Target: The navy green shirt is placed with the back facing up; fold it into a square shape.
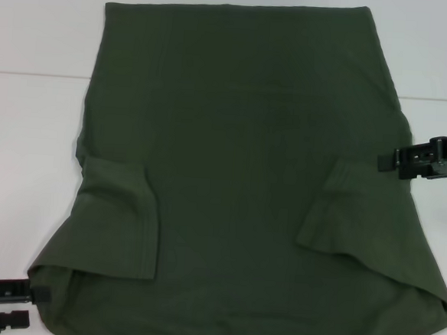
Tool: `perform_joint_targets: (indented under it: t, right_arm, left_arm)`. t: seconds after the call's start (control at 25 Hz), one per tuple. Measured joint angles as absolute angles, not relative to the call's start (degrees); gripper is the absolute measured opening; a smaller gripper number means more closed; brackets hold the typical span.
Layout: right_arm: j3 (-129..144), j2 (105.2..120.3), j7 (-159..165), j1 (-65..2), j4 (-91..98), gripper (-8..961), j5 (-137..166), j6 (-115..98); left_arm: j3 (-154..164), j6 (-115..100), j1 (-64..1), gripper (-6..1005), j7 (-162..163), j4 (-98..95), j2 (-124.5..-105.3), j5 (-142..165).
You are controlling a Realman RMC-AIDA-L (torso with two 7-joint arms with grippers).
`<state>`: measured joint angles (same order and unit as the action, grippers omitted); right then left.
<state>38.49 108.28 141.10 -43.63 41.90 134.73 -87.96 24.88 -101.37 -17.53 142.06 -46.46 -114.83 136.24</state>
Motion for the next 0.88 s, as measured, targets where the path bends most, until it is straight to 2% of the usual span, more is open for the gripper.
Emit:
perform_joint_targets:
  t: [0.88]
  right_arm:
    - [38.3, 108.29, 140.5, -42.2, 42.1, 642, 134.7, -87.6]
  left_arm:
    - [27.9, -97.0, -20.5, 731, 145.5, -44.4, -116.61, 139.1]
